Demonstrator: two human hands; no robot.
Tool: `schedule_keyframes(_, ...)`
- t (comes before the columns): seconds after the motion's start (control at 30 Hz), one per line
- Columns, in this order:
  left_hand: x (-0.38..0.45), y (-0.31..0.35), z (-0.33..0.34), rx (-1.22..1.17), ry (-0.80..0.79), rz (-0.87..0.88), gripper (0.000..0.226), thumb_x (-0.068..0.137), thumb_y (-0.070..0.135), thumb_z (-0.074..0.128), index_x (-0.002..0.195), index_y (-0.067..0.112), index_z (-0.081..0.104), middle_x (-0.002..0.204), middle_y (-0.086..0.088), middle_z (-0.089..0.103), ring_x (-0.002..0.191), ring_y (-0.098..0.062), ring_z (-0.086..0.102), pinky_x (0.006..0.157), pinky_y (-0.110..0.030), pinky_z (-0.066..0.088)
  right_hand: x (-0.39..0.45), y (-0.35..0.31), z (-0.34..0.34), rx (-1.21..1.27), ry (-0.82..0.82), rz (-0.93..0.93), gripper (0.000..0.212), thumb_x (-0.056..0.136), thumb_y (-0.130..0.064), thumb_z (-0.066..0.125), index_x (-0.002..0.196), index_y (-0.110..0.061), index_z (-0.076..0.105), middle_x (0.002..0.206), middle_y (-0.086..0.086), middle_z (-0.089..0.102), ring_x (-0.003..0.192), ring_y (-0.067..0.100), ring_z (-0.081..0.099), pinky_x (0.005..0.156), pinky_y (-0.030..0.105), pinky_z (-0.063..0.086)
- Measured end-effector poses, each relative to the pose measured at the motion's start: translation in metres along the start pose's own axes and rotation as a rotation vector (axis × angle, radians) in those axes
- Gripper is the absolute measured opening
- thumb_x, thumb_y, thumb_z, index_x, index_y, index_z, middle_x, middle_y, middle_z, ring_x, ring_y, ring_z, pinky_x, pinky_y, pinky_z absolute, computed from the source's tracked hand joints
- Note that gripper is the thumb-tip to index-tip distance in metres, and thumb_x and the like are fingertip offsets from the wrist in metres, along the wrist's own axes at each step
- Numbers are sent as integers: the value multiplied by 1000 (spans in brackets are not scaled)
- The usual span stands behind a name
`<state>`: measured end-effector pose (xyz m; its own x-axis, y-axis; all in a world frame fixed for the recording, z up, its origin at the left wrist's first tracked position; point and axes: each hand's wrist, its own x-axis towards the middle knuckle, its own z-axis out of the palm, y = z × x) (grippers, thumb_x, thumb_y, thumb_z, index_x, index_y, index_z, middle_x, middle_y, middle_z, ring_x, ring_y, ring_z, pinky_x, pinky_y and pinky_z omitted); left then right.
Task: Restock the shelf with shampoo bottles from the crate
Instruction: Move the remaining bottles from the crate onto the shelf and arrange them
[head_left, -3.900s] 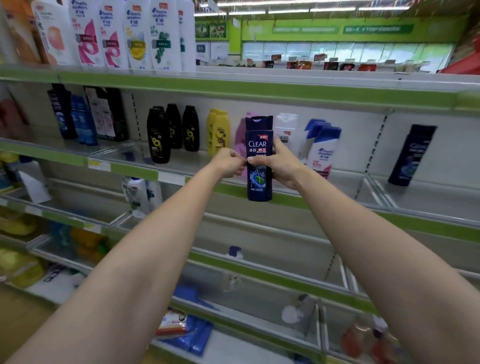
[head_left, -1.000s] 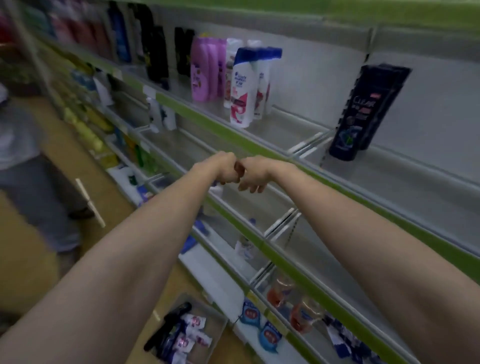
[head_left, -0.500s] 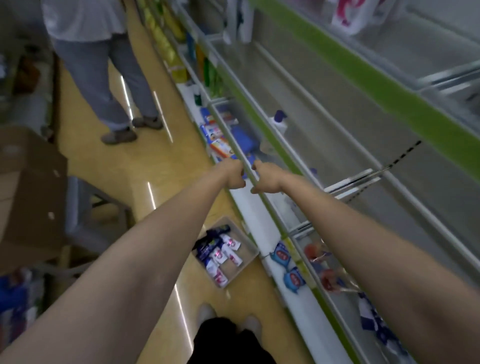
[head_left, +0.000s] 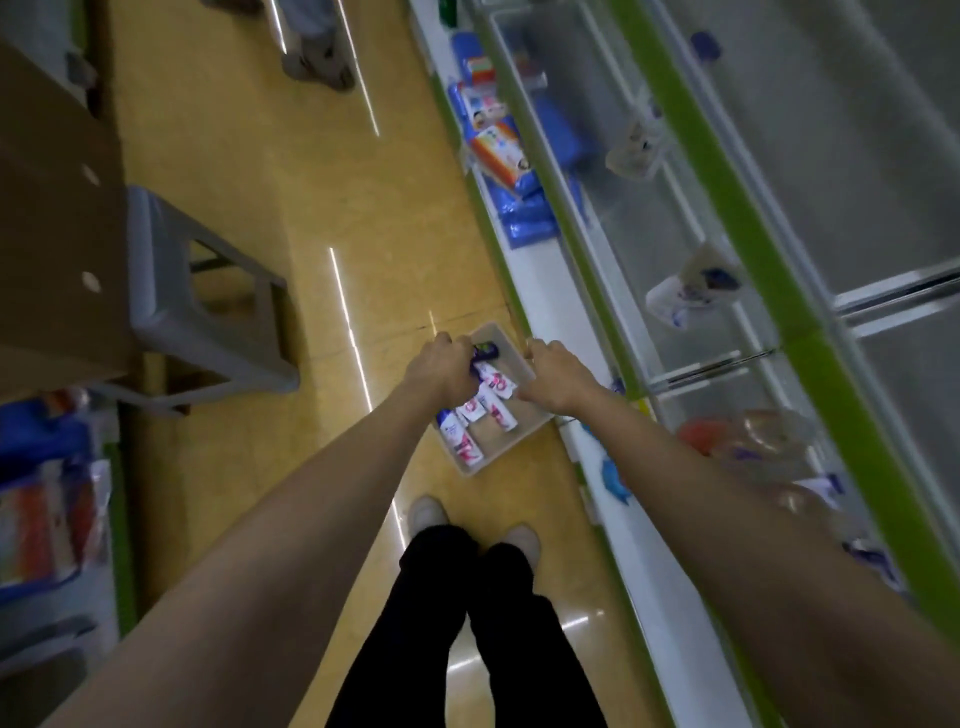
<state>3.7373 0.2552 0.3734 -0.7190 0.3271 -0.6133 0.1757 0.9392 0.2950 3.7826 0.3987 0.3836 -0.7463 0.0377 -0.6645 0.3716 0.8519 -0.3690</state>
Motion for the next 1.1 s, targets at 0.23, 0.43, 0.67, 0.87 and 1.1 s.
schedule_keyframes(0.23, 79, -68, 106, -72, -65, -65, 30, 90, 16, 53, 116, 2, 52, 121, -18, 51, 104, -32, 55, 79, -35, 45, 89, 39, 93, 114, -63, 1, 52, 93, -16, 56, 139, -3, 36, 144, 14, 40, 131, 29, 39, 100, 30, 34)
schedule_keyframes(0.43, 184, -115, 240, -166, -116, -175, 34, 91, 11, 50, 124, 0, 46, 126, -20, 53, 112, -34, 54, 89, -37, 45, 216, 98, 217, 169, -52, 29, 47, 94, -21, 53, 135, -5, 40, 138, 14, 46, 127, 32, 45, 104, 41, 39)
schedule_keyframes(0.67, 314, -143, 381, -238, -173, -424, 48, 95, 20, 43, 136, -4, 37, 133, -19, 39, 123, -33, 44, 98, -35, 42, 366, 178, 324, 125, 30, 119, 57, 93, -32, 55, 140, -6, 36, 147, 16, 35, 134, 31, 35, 109, 37, 30)
schedule_keyframes(0.87, 358, -158, 441, -445, 35, -709, 88, 88, 31, 62, 142, -12, 8, 141, -24, 26, 124, -31, 43, 98, -30, 45, 448, 207, 379, 285, 32, 183, 78, 87, -29, 64, 148, -7, 21, 145, 17, 37, 130, 35, 41, 104, 42, 39)
schedule_keyframes(1.1, 362, -160, 437, -602, 7, -615, 72, 72, 52, 74, 121, 7, 47, 121, -13, 58, 94, -23, 59, 74, -32, 51, 445, 209, 383, 251, -21, 164, 63, 85, -20, 67, 134, 0, 34, 133, 21, 50, 117, 35, 51, 86, 34, 43)
